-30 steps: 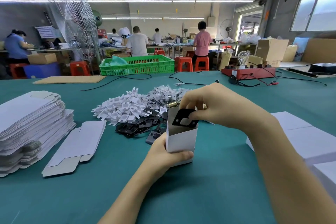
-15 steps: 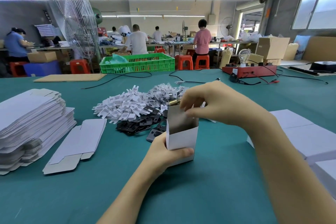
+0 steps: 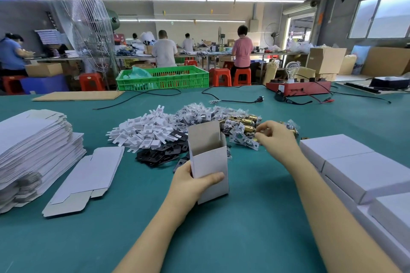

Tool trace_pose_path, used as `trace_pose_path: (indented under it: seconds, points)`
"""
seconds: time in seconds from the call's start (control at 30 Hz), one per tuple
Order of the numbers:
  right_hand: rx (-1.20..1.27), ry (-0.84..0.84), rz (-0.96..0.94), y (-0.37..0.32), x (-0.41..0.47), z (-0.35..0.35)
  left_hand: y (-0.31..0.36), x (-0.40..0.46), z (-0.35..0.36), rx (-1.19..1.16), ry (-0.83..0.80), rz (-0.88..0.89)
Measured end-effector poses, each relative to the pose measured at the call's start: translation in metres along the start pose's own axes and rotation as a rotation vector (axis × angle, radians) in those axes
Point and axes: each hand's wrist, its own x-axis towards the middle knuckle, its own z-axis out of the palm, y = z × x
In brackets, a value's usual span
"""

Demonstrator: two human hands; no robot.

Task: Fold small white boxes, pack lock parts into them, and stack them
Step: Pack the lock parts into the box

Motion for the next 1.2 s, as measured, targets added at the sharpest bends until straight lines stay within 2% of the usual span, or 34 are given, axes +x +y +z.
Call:
trace_pose_path:
  seconds: [0.2, 0.3, 0.47, 0.53, 0.63, 0.73, 0.8, 0.9, 1.07, 1.13, 1.2]
  points:
    - [-0.17, -0.35, -0.259, 0.002, -0.012, 0.049, 0.0, 0.004, -0.004, -0.144, 0.111, -0.041]
    - [-0.24, -0.516, -0.288, 0.0, -0.019, 0.068, 0.001, 0.003, -0.004, -0.138, 0.092, -0.038]
    - [-0.498, -0.463, -0.284, 0.003, -0.02, 0.078, 0.002, 0.001, -0.002, -0.103, 0.071, -0.038]
    - [-0.493, -0.4, -0.274, 0.006, -0.02, 0.081, 0.002, 0.001, -0.002, -0.101, 0.063, -0.043]
    - [-0.252, -0.203, -0.21, 0.009, -0.017, 0.079, 0.002, 0.001, -0.002, -0.094, 0.049, -0.025]
    - [0.112, 0.046, -0.036, 0.005, -0.01, 0.062, 0.004, -0.004, 0.002, -0.01, 0.02, 0.059]
    - [0.359, 0.089, 0.043, 0.0, -0.006, 0.043, 0.005, -0.009, 0.008, 0.056, -0.025, 0.135]
    - [0.566, 0.045, 0.05, -0.011, -0.003, 0.008, 0.004, -0.013, 0.012, 0.128, -0.05, 0.199]
    - [0.753, 0.04, -0.006, -0.044, -0.007, -0.05, -0.001, -0.011, 0.01, 0.207, -0.073, 0.249]
    - [0.825, -0.11, -0.094, -0.058, -0.015, -0.072, -0.002, -0.011, 0.009, 0.21, -0.068, 0.252]
    - [0.793, -0.309, -0.237, -0.071, -0.026, -0.091, -0.003, -0.011, 0.009, 0.207, -0.061, 0.255]
